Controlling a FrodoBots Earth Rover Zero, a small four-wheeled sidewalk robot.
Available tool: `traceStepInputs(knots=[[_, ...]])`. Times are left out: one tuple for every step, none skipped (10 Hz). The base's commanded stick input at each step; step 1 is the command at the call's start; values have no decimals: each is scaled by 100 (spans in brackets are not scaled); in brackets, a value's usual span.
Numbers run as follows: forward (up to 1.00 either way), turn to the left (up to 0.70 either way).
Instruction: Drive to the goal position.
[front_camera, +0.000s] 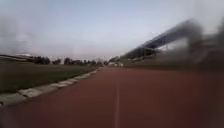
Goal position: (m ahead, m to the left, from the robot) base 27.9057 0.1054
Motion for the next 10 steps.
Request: traceStepInputs(knots=[[70, 0], [70, 0], [70, 0], [70, 0], [70, 0], [70, 0], [70, 0], [70, 0], [70, 0], [70, 0]])
